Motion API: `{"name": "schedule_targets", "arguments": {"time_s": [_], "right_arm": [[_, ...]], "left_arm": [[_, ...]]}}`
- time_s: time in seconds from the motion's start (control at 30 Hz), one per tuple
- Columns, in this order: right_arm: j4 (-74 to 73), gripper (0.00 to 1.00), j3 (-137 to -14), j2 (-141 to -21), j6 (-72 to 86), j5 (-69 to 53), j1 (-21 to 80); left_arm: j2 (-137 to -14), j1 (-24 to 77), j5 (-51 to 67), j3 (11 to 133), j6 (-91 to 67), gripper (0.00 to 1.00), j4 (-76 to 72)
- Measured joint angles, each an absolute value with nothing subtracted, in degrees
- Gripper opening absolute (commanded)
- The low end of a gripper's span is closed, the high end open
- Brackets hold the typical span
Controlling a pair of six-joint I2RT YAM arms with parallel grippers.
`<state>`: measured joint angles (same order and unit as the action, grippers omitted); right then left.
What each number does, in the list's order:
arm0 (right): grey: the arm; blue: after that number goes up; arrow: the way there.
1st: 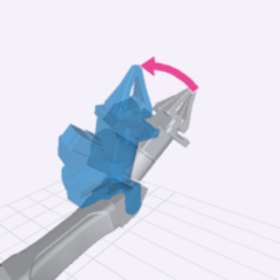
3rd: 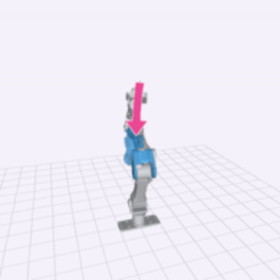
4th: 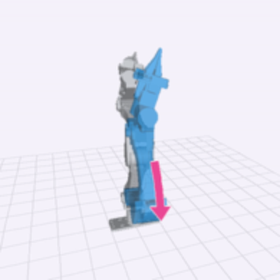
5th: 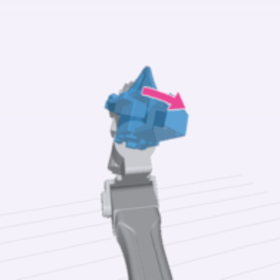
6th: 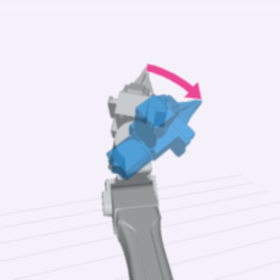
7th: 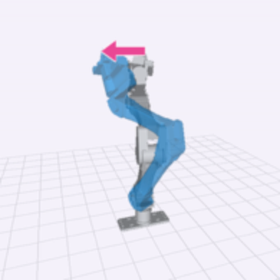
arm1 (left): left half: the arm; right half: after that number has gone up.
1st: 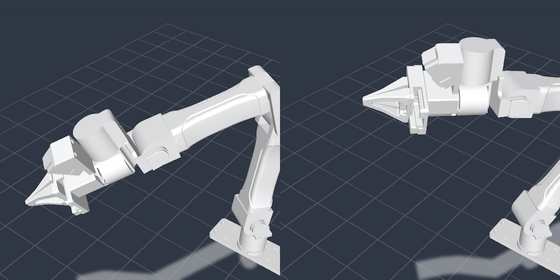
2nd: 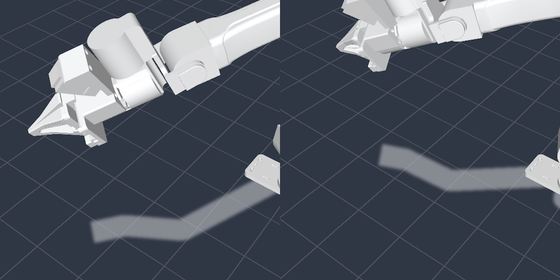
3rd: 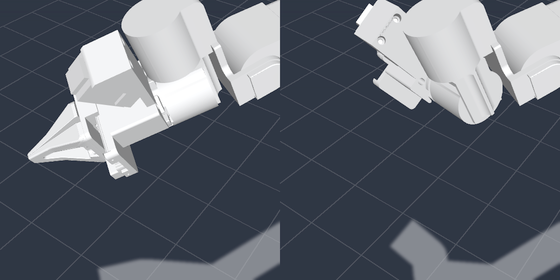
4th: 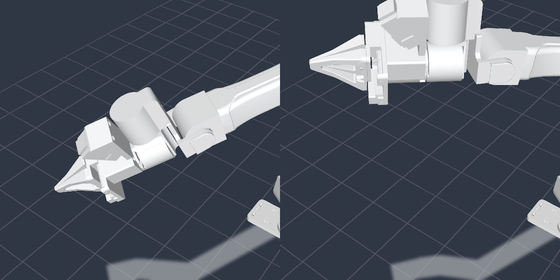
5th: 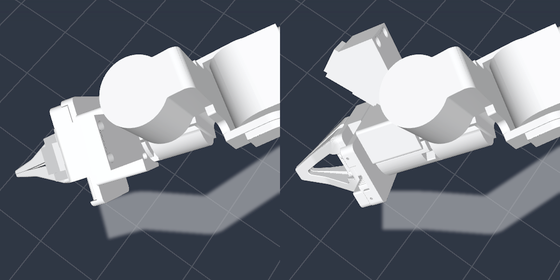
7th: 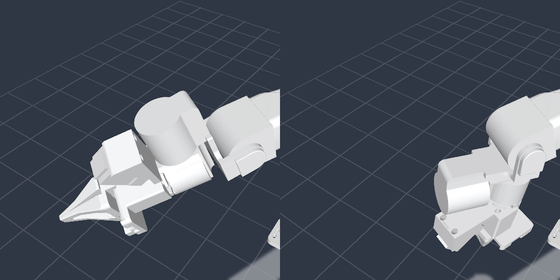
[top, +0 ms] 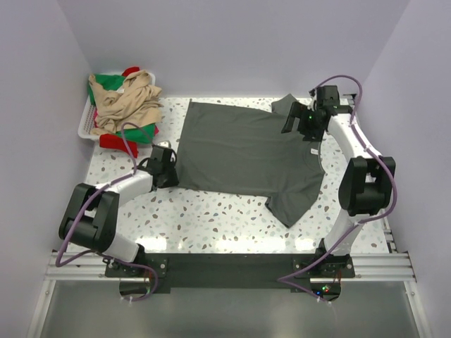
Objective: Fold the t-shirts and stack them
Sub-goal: Fold the tshirt
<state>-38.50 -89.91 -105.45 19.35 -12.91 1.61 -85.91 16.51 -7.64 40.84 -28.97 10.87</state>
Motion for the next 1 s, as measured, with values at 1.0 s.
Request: {"name": "schedule_targets", "arguments": {"time_s": [1.0], "right_arm": [[-48.27,0.79,-51.83,-82.85,30.85,-6.87,16.80]], "left_arm": [[-86.83,12.27,-0.97,42.54,-23.20,0.00,13.80]]}}
